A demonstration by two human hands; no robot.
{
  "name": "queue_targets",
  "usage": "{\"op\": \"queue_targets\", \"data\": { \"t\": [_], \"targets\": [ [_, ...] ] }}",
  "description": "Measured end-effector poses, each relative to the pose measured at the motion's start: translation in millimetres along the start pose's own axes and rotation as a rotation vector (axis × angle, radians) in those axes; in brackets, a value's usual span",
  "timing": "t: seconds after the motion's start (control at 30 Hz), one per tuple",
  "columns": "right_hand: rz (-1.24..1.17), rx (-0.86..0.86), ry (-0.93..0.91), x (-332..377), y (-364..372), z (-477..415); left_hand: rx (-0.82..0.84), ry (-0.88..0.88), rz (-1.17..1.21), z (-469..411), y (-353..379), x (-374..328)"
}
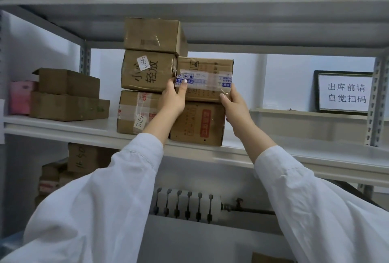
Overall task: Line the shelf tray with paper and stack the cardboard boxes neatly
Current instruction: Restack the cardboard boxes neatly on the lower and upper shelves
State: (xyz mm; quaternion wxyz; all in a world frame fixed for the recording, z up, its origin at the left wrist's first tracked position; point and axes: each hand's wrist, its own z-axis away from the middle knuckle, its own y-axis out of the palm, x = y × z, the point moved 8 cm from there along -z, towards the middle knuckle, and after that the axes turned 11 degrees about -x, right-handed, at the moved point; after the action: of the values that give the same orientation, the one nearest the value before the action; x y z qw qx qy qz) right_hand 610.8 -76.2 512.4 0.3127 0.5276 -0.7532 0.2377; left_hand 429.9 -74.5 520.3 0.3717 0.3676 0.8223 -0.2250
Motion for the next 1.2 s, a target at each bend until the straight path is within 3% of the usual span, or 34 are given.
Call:
{"op": "queue_targets", "data": {
  "t": [0.13, 0.27, 0.33, 0.47, 0.63, 0.77, 0.97, 1.2],
  "targets": [
    [0.015, -0.021, 0.028, 1, -2, 5, -0.217, -0.040, -0.005, 4, -13, 12],
    [-0.021, -0.158, 0.083, -7, -23, 16, -0.461, 0.019, 0.213, 35, -27, 8],
    [-0.065, -0.255, 0.007, -6, -41, 30, -0.482, 0.035, 0.382, 57, -23, 6],
    [-0.039, -0.301, -0.116, -26, -71, 60, -0.447, -0.118, 0.729, 104, 3, 16],
    [0.080, -0.139, 0.020, -86, -104, 87, -0.404, -0.366, 0.797, 155, 55, 45],
    [0.181, -0.075, 0.184, -135, -135, 99, -0.355, -0.487, 0.735, 189, 94, 65],
    [0.357, 0.078, 0.603, -232, -156, 131, -0.254, -0.718, 0.559, 241, 164, 115],
    [0.480, 0.131, 1.049, -348, -186, 210, 0.175, -1.216, 0.148, 338, 236, 216]
  ]
}}
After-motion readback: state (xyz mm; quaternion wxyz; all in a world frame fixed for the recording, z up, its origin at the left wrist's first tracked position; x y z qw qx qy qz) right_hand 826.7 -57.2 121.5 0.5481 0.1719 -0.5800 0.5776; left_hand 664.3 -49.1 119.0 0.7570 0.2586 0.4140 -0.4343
